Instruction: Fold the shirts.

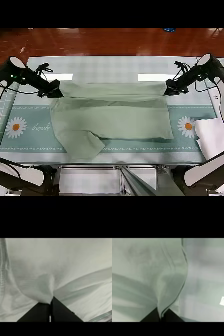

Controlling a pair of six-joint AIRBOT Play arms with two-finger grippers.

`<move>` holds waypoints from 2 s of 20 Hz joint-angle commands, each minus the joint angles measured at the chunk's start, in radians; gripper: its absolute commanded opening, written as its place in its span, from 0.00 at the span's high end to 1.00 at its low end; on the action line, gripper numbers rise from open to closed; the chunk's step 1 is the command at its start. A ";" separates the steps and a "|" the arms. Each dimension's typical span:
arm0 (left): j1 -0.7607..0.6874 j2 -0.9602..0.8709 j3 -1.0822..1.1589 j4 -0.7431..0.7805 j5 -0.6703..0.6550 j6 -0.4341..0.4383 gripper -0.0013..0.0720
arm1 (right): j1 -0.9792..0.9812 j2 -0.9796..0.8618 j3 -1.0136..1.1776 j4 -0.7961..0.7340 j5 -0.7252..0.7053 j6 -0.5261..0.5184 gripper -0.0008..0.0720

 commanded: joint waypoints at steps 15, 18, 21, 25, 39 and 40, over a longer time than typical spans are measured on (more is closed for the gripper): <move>0.392 0.518 -0.536 0.077 0.010 0.016 0.29 | -0.137 0.579 -0.666 0.046 -0.431 0.074 0.43; 0.495 0.607 -0.736 0.010 0.040 0.052 0.29 | -0.150 0.750 -0.861 0.184 -0.492 -0.006 0.43; 0.506 0.619 -0.829 0.008 0.035 0.049 0.29 | -0.150 0.843 -0.938 0.312 -0.482 -0.071 0.43; 0.401 0.619 -0.948 -0.052 0.108 0.035 0.29 | -0.154 0.874 -0.937 0.420 -0.471 -0.116 0.43; 0.125 0.615 -1.059 -0.137 0.282 0.063 0.96 | -0.494 0.874 -0.933 -0.028 -0.136 0.030 0.43; 0.125 0.615 -1.059 -0.138 0.280 0.063 0.96 | -0.493 0.874 -0.962 -0.004 -0.136 0.021 0.43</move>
